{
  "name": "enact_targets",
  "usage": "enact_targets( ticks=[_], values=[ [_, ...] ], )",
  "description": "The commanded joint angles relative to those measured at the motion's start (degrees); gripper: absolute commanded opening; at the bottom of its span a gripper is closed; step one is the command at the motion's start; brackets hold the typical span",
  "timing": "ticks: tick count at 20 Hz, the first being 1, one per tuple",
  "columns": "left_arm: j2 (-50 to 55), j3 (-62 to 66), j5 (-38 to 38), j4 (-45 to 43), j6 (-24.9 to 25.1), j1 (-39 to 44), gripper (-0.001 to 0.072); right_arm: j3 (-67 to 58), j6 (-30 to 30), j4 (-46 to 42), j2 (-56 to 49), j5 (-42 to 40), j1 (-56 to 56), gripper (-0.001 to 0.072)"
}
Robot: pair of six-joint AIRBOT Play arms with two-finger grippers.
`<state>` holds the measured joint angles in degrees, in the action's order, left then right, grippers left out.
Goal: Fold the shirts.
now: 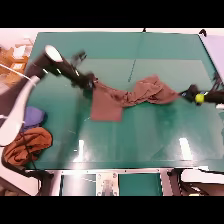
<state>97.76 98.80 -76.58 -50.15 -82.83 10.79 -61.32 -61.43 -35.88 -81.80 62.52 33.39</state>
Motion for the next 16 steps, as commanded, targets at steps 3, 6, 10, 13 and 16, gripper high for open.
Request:
enact_targets(
  ticks=[3,6,10,13,16],
  values=[
    [-9.3,28.6,-0.1,8.1,-1.3,-5.0,0.002,-24.6,-6.6,8.4,10.6,7.5,1.0,0.0014],
    [-20.3,24.8,10.5,10.1,1.0,-7.8,0.002,-38.4,-10.0,8.2,14.5,7.4,1.1,0.0014],
    [-32.2,21.8,18.8,10.0,6.3,-9.6,0.002,-49.2,-10.6,8.2,20.7,3.1,2.4,0.0015],
    [-39.7,21.8,25.7,10.1,10.9,-9.6,0.002,-49.7,-10.6,7.7,27.5,-3.7,6.6,0.0014],
    [-45.4,21.8,28.2,9.0,12.7,-9.6,0.002,-49.7,-10.6,4.3,32.2,-5.6,9.7,0.0015]
  ],
)
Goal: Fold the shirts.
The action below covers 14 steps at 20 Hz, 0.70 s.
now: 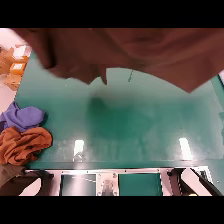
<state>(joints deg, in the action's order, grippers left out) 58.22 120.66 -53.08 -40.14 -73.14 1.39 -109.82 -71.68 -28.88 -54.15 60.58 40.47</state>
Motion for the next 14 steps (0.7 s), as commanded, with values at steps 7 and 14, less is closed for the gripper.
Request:
enact_targets(
  ticks=[7,14],
  values=[
    [-4.5,-7.7,-12.8,-21.4,-10.9,-0.2,0.002,10.1,-0.8,-4.3,4.3,0.4,-0.6,0.0015],
    [18.1,-24.5,-9.8,-19.0,-4.2,-0.2,0.002,44.5,6.1,-4.7,-5.1,-13.8,-12.7,0.0015]
  ],
)
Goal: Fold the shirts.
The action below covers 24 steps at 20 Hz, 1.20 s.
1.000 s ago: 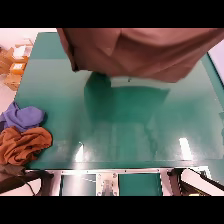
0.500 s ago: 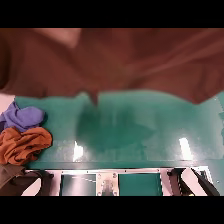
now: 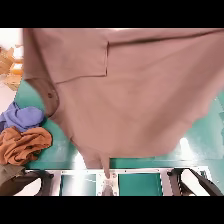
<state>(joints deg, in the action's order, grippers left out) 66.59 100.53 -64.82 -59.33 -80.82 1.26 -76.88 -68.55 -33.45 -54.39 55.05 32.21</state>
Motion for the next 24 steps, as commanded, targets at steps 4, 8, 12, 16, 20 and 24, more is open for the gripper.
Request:
enact_targets(
  ticks=[4,8,12,16,20,24],
  values=[
    [29.9,-2.7,9.4,6.7,7.7,-0.1,0.002,11.6,3.2,0.0,-24.5,-14.6,-7.8,0.0015],
    [40.0,2.2,12.5,6.6,7.6,-0.1,0.002,2.2,3.2,2.7,-42.9,-12.6,-8.2,0.0015],
    [40.7,2.8,17.0,5.7,7.7,-0.8,0.002,-10.7,2.1,5.0,-53.6,-8.5,-8.3,0.0015],
    [40.5,3.2,13.1,8.1,6.3,-4.9,0.002,-18.3,1.5,4.8,-55.3,-3.6,-8.1,0.0015],
    [40.2,3.2,1.9,8.3,5.8,-6.7,0.002,-19.6,-1.9,-1.7,-54.1,7.3,-6.5,0.0013],
    [40.2,3.1,-7.9,6.3,2.3,-6.6,0.002,-16.5,-4.5,-8.5,-52.9,15.0,-6.8,0.0013]
  ],
)
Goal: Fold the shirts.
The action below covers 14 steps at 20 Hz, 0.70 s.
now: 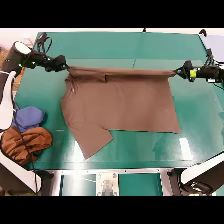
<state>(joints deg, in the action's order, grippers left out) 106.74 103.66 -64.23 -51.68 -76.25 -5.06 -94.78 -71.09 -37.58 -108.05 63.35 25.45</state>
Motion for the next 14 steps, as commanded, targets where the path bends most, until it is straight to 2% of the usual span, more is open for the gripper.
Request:
enact_targets(
  ticks=[1,5,9,14],
  values=[
    [0.0,-0.3,-11.3,-2.4,-3.3,-0.3,0.002,3.2,-2.0,-4.7,1.8,7.0,0.0,0.0012],
    [0.0,-4.0,-17.6,-3.5,-5.0,-0.3,0.002,11.3,-2.1,-10.3,7.8,7.2,0.0,0.0012],
    [0.0,-10.2,-17.3,-3.6,-5.9,-0.3,0.002,17.0,-2.4,-12.8,8.9,6.3,0.0,0.0013],
    [0.0,-12.4,-15.8,-3.4,-6.3,-0.3,0.0021,20.9,-2.4,-13.2,8.7,0.9,0.0,0.0015]
  ],
)
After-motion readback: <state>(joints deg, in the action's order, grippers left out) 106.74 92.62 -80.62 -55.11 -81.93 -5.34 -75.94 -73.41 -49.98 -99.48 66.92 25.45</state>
